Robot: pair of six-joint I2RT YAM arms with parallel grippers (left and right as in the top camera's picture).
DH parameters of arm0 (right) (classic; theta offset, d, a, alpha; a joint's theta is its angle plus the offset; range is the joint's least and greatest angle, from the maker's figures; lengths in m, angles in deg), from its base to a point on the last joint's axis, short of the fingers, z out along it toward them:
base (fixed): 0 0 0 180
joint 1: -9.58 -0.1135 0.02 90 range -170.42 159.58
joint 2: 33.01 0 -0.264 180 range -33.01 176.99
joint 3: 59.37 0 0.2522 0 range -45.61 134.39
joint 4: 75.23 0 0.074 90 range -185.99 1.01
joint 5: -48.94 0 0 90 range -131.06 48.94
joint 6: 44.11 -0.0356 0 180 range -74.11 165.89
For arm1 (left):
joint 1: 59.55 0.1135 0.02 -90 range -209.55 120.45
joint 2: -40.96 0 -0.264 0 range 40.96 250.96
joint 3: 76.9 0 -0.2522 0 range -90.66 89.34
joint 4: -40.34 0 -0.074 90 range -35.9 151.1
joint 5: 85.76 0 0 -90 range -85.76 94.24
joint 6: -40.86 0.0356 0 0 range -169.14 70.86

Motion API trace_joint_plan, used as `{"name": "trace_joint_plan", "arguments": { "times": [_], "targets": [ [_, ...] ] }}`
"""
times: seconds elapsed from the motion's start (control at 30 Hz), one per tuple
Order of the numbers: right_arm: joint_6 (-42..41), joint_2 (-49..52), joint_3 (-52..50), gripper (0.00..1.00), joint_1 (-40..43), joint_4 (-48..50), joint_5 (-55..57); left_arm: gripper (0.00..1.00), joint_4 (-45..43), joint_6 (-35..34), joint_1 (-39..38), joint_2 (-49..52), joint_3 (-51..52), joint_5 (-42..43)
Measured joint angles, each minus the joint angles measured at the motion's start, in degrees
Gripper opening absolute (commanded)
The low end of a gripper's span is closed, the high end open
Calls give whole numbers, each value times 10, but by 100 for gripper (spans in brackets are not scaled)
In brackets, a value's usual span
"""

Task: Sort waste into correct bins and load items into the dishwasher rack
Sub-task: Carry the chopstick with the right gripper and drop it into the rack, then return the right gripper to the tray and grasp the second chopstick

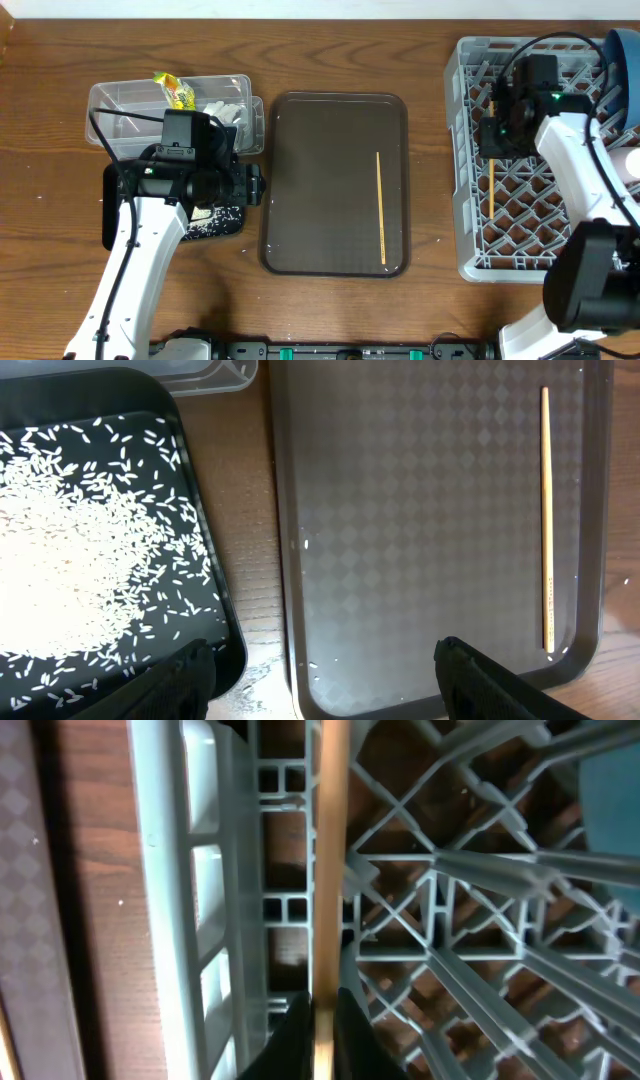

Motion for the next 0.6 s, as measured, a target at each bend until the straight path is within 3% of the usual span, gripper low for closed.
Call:
{"name": "trace_joint_plan", "arguments": {
  "times": [0.17, 0.4, 0.6],
  "targets": [
    [6, 2, 0, 39, 0, 12, -3, 74, 0, 0, 0, 0, 0, 0],
    [8, -9, 17, 42, -19, 1, -45, 74, 0, 0, 0, 0, 0, 0],
    [4, -39, 33, 47, -111, 24, -78, 74, 0, 0, 0, 0, 0, 0]
  ]
}}
